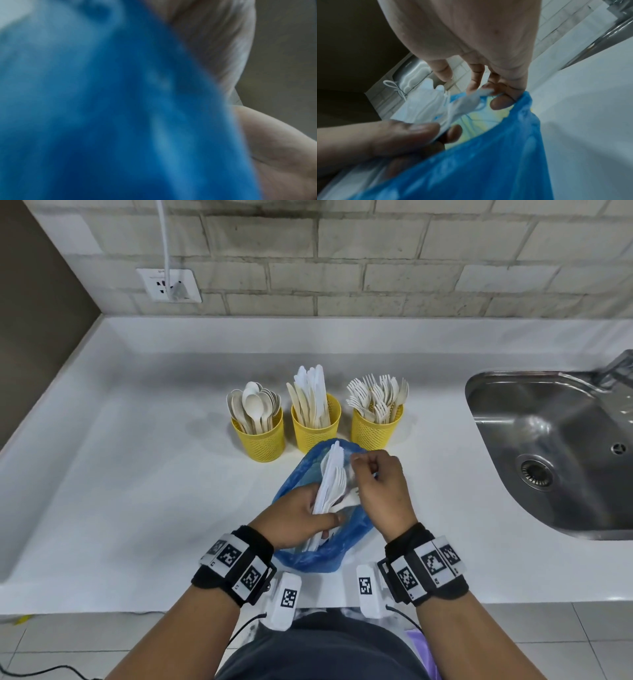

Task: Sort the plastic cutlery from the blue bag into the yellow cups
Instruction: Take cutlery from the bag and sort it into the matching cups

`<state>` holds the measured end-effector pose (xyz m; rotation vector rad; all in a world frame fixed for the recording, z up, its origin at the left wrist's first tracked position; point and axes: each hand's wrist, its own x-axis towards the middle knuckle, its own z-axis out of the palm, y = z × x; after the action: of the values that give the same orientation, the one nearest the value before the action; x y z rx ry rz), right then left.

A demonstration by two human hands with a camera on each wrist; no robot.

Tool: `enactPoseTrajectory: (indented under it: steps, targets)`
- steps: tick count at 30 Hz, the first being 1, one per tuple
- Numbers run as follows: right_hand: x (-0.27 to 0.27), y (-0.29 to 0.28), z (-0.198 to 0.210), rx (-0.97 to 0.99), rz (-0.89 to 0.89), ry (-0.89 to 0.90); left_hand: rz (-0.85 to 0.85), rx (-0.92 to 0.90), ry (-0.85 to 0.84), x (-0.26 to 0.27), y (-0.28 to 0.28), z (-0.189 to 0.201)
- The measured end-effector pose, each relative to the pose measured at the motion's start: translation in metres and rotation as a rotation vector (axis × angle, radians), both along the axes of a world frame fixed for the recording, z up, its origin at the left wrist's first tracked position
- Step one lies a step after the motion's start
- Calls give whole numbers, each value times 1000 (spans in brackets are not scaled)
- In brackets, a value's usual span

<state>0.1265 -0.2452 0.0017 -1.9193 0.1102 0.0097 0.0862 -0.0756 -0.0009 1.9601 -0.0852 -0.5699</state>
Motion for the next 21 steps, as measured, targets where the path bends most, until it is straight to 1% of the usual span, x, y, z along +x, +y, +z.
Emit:
enactPoseTrajectory:
  steps: [2,5,7,10,12,14,16,19,21]
  targets:
    - [0,-1,10,51,-10,-23,-20,-60,8,-1,1,6]
    - [-3,-4,28,232,8,-64,-44,-131,-14,0,1,16]
    - [-6,-2,41,305,42,-105,-57,-114,-49,2,1,16]
    - [-13,4,59,334,130,-188,-30,-47,-169,4,-4,17]
    - [-18,9,67,261,211,-283,3,-14,-266,7,-9,19]
    - [-22,15,70,118,250,-408,39,10,-364,9,-13,26]
    - [-22,18,73,45,229,-489,99,23,-450,9,-15,31]
    - [-22,20,77,28,169,-575,136,-10,-516,11,-14,32]
    - [-21,22,78,-74,177,-653,169,-13,-541,14,-17,25]
